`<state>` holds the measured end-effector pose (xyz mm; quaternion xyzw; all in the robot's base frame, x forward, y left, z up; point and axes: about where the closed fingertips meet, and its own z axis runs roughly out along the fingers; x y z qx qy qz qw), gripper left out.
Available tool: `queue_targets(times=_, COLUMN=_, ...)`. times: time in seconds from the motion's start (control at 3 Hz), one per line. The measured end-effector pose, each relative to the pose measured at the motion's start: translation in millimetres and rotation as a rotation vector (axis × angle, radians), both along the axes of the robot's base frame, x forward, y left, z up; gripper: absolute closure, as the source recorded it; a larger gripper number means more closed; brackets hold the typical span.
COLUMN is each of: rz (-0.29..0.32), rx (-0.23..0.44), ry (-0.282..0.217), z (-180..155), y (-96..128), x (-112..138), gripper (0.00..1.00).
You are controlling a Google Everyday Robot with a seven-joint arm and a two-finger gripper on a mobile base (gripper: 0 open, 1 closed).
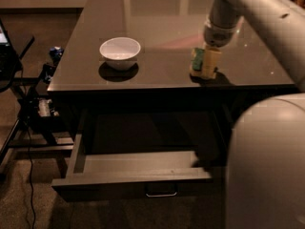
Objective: Place sponge into top drawer
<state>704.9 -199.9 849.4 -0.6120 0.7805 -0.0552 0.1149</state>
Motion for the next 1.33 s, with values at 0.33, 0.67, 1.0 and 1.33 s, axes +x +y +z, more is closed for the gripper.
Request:
queue_targets(times=0.33, rz=-0.016, rx=0.028, ry=-0.003, z=5, y=-4, x=-28, gripper=1.0)
queue_targets(times=0.67, rz=-0.015, rx=0.067, ry=0.022, z=5, y=-8, x=-60, gripper=1.0)
queue_targets(times=1.0, rz=-0.015, rx=0.067, ry=0.022, z=5, y=-8, x=-60, gripper=1.0)
queue_targets(times=1.33, rz=-0.017, rx=0.071, ry=0.047, z=4, y=5, x=-81, gripper=1.0)
